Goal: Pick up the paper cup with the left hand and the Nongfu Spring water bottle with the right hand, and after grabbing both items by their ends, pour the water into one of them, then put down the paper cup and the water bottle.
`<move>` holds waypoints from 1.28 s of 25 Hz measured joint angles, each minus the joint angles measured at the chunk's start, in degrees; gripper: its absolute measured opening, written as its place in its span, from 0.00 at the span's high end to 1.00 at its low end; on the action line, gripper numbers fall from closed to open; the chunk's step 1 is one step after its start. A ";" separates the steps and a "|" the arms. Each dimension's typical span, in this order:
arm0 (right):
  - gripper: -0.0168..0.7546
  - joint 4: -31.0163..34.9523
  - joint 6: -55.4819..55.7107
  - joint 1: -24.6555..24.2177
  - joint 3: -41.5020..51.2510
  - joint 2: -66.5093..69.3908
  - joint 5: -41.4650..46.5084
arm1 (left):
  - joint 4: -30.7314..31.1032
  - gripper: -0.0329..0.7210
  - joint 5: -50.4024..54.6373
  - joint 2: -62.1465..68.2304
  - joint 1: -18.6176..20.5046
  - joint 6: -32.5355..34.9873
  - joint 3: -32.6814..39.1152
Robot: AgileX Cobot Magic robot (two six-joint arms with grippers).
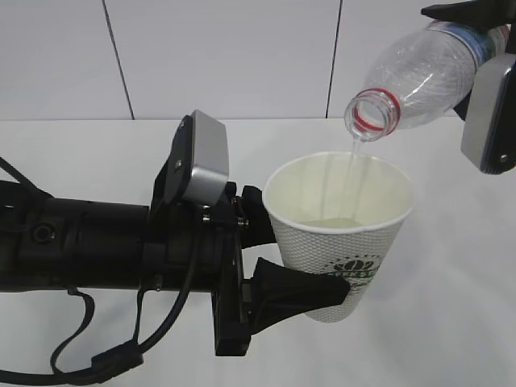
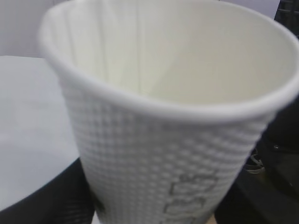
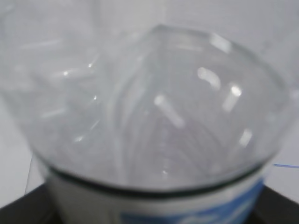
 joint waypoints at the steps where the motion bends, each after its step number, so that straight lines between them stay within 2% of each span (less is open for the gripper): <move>1: 0.36 0.00 0.00 0.00 0.00 0.00 0.00 | 0.00 0.29 0.00 0.00 0.00 0.00 0.00; 9: 0.36 0.00 0.00 0.00 0.00 0.00 0.00 | 0.00 0.29 0.00 0.00 0.00 0.00 0.00; 10: 0.33 0.00 0.00 0.00 0.00 0.00 -0.15 | 0.00 0.29 0.00 0.00 0.00 0.00 0.00; 13: 0.35 0.00 -0.10 0.00 0.00 0.00 -0.15 | 0.00 0.29 0.00 0.00 0.00 0.00 0.00; 32: 0.36 0.00 -0.57 0.00 0.00 0.00 -0.24 | 0.10 0.29 0.00 0.00 0.00 0.00 0.00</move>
